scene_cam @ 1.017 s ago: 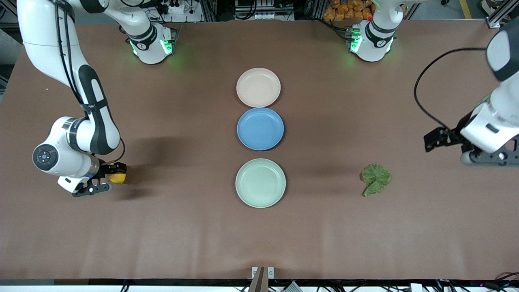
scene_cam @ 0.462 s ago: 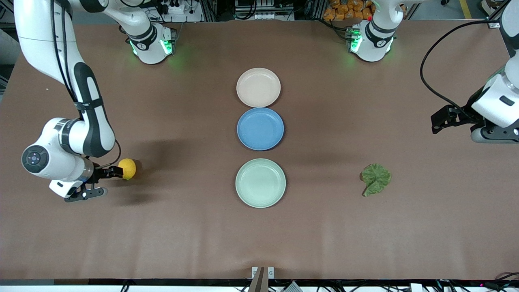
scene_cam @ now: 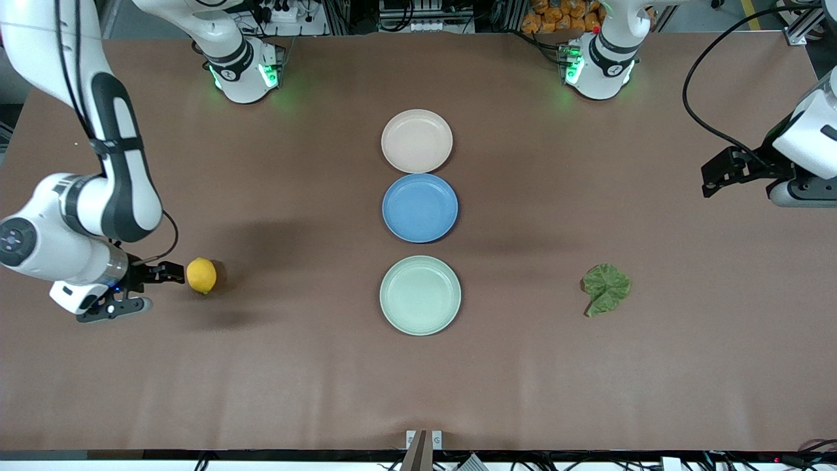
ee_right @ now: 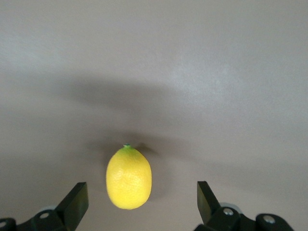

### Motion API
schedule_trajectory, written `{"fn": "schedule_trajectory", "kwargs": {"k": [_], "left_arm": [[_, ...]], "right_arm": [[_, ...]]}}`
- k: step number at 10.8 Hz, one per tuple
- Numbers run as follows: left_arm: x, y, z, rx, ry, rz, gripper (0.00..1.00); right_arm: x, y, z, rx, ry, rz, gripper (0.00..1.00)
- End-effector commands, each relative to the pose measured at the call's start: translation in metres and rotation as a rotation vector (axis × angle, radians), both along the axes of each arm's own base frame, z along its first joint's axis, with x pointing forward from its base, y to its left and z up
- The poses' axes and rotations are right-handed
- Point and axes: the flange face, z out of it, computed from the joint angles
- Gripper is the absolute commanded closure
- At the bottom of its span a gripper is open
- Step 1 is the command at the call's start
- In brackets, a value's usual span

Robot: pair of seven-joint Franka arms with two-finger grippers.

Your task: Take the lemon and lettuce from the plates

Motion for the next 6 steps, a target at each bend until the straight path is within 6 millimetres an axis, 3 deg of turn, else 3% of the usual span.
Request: {"fn": "schedule_trajectory", "kwargs": {"k": [1, 4, 6], "left_arm": [[-0.011, 0.004, 0.008, -0.029, 0.018, -0.010, 0.00], [-0.017, 0.005, 0.011, -0.049, 0.030, -0.068, 0.00], [-0.017, 0.006, 0.012, -0.049, 0.029, -0.091, 0.00]], "right_arm": [[-0.012, -0.012, 0.040, 0.050, -0.009, -0.017, 0.00], [-0.033, 0.004, 0.096, 0.030, 0.037, -0.110, 0.00], [-0.061, 0.015, 0.144, 0.038, 0.032, -0.169, 0.00]]}}
